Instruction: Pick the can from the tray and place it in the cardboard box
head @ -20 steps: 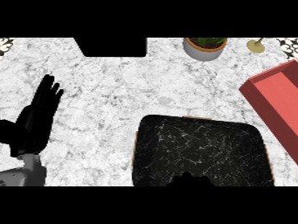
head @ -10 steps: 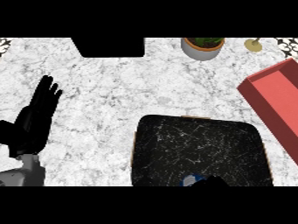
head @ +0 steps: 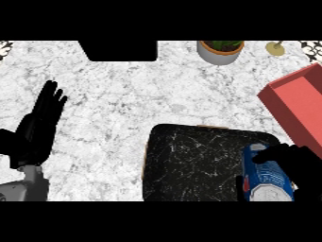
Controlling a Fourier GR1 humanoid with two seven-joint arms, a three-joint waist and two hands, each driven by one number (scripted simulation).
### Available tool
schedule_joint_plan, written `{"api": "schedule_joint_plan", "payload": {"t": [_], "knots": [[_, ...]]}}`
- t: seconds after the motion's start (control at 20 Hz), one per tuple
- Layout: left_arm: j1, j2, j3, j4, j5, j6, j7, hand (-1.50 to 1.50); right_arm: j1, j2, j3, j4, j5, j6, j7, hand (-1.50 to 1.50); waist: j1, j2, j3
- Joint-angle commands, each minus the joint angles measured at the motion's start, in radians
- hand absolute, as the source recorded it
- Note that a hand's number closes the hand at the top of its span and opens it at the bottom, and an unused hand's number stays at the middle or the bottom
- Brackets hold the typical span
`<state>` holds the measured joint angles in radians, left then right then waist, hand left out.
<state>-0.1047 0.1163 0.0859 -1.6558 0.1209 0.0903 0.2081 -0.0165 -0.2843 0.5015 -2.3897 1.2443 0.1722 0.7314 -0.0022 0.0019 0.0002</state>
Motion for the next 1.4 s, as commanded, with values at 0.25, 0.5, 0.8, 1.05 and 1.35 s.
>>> {"api": "schedule_joint_plan", "payload": {"t": [0.25, 0.5, 0.8, 1.05, 1.35], "knots": [[-0.016, 0.0, 0.009, 0.003, 0.01, 0.002, 0.021, 0.0, -0.086, -0.013, -0.492, 0.028, -0.379, 0.102, -0.139, 1.5, 0.003, 0.001, 0.001], [0.037, 0.003, 0.001, -0.008, 0.011, -0.035, -0.02, 0.0, -0.145, -0.114, -0.669, 0.304, -0.405, 0.028, -0.349, 1.5, 0.005, -0.001, 0.0], [-0.001, -0.01, 0.002, -0.018, 0.008, -0.003, 0.034, 0.0, -0.186, -0.195, -0.755, 0.614, -0.385, -0.071, -0.552, 1.5, 0.007, 0.0, 0.0], [0.003, -0.007, -0.014, -0.034, 0.0, -0.012, 0.041, 0.0, -0.176, -0.277, -0.71, 0.845, -0.28, -0.093, -0.665, 1.5, 0.017, 0.004, 0.001], [-0.006, -0.022, -0.022, -0.001, -0.015, -0.004, 0.015, 0.0, -0.27, -0.32, -0.664, 1.114, -0.259, 0.077, -0.638, -1.5, 0.024, 0.004, 0.0]]}}
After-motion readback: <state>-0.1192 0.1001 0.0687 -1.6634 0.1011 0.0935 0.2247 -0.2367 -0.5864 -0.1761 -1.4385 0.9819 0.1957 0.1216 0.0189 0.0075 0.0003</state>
